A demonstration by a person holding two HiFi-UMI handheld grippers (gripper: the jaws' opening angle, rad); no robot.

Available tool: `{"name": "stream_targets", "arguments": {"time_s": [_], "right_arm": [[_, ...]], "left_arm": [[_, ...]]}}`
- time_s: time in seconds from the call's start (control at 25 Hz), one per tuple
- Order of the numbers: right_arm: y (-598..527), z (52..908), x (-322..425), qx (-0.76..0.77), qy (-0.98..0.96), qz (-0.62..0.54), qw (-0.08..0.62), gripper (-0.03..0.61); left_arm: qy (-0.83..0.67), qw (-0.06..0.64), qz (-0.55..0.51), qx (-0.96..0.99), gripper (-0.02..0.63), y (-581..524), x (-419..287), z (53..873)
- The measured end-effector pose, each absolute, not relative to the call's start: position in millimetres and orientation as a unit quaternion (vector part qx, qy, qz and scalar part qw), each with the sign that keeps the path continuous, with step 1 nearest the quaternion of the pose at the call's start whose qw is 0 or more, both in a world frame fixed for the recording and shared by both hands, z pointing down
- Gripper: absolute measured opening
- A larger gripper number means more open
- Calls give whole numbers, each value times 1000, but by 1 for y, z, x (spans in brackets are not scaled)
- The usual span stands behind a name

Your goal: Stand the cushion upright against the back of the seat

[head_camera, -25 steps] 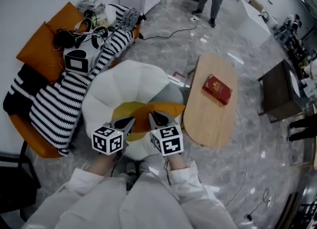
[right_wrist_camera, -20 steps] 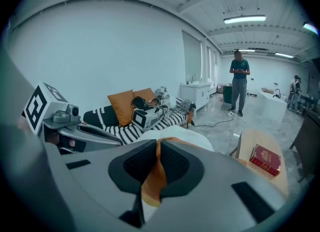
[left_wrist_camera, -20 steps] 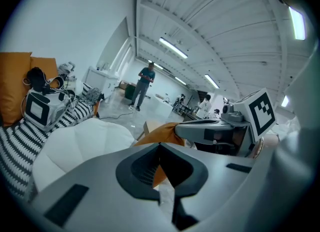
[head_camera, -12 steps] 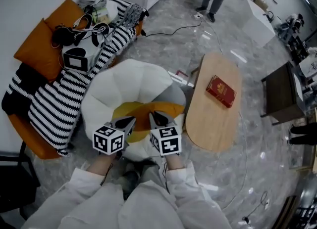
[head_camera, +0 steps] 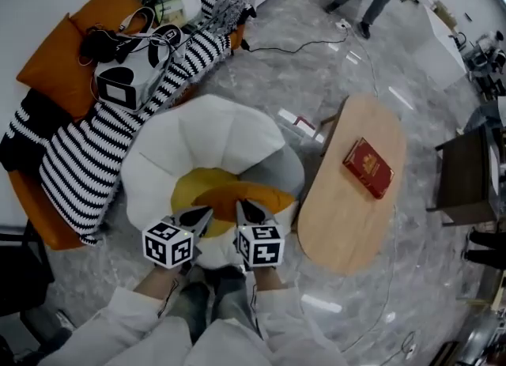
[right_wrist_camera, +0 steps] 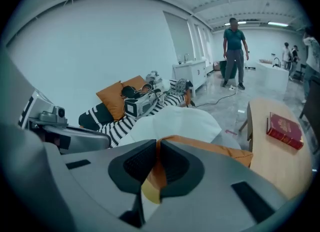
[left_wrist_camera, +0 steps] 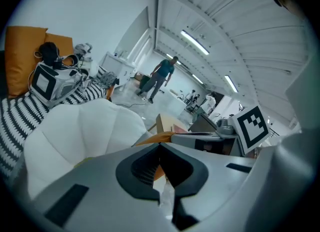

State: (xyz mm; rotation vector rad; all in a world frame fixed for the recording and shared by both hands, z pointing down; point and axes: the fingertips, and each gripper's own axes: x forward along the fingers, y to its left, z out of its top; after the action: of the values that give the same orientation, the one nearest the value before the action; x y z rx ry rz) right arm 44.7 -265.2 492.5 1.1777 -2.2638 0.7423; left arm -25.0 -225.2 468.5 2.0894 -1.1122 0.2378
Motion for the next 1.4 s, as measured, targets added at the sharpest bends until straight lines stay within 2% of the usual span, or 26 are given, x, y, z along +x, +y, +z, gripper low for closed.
{"name": "stream_targets", "arguments": {"time_s": [0.6,1.16,1.4], "right_arm": [[-362,619,54,393,-816,325,272,34],[-433,653,31,385,-847,291,222,34],[-465,663,35,401,-840,284,232,34]], "left_arm": [[-467,436,62,767,8,-313,14,572],[-480,448,57,752,8,-349,2,645],[-482,457,31,747,8,-366,13,653]]}}
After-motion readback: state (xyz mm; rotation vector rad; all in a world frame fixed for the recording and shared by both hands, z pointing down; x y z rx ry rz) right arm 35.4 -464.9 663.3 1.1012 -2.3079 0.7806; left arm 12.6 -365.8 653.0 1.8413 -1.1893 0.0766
